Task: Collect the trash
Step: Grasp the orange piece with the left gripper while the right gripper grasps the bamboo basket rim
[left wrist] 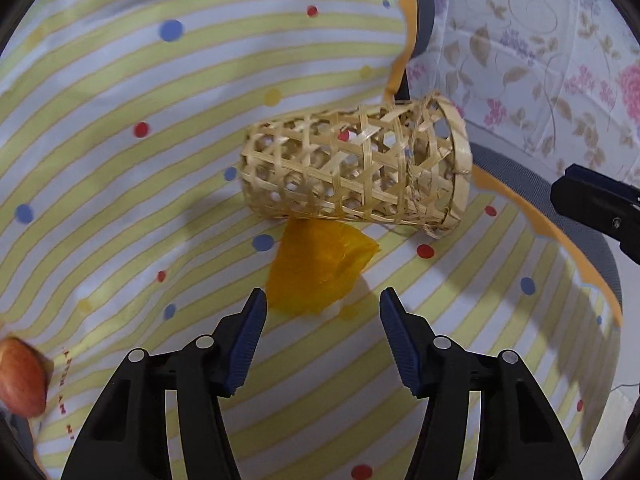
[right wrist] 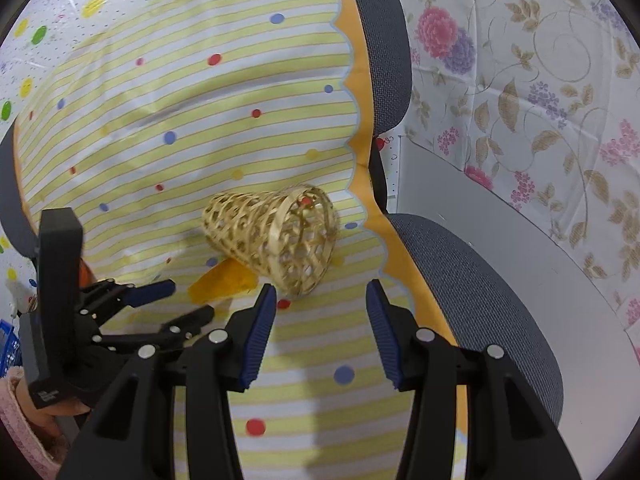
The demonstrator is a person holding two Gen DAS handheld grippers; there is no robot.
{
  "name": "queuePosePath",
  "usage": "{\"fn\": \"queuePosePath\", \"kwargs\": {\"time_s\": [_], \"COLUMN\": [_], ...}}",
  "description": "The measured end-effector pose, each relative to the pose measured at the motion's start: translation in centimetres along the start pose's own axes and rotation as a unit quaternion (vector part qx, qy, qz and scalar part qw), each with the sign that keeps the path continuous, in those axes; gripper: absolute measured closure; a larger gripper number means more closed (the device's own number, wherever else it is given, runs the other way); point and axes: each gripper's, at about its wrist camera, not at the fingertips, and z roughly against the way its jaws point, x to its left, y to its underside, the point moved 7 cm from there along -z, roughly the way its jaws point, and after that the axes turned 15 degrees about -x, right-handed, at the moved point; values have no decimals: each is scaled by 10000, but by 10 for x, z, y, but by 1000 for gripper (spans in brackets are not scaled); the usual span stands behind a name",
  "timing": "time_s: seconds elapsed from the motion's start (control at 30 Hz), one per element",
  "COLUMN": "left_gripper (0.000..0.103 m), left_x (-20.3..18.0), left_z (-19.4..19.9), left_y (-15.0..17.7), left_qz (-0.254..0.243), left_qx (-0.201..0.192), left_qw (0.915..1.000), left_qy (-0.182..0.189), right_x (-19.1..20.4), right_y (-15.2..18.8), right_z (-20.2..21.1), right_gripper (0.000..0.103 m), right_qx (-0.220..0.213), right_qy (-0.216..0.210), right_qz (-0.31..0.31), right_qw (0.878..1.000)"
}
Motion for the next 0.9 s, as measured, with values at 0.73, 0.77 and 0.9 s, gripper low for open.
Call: {"fn": "queuePosePath", "kwargs": {"time_s": [0.73, 0.77, 0.9], "left_gripper": [102, 102, 102], "left_x": [31, 38, 51], "left_z": [79, 87, 98], "left_y": [9, 7, -1], "left_qz": [625, 684, 746], "left_qx": [-542, -643, -854], "left_qw": [9963, 9950, 9914], "left_qy": [-221, -336, -648], "right_x": [13, 16, 27], "right_y": [8, 7, 1], "right_z": [2, 0, -10], "right_gripper": [56, 56, 56], "right_qx": [38, 25, -21], "right_qy": [-221, -259, -365], "right_qz": [-28, -37, -11], "right_qw": [9997, 9997, 9993]}}
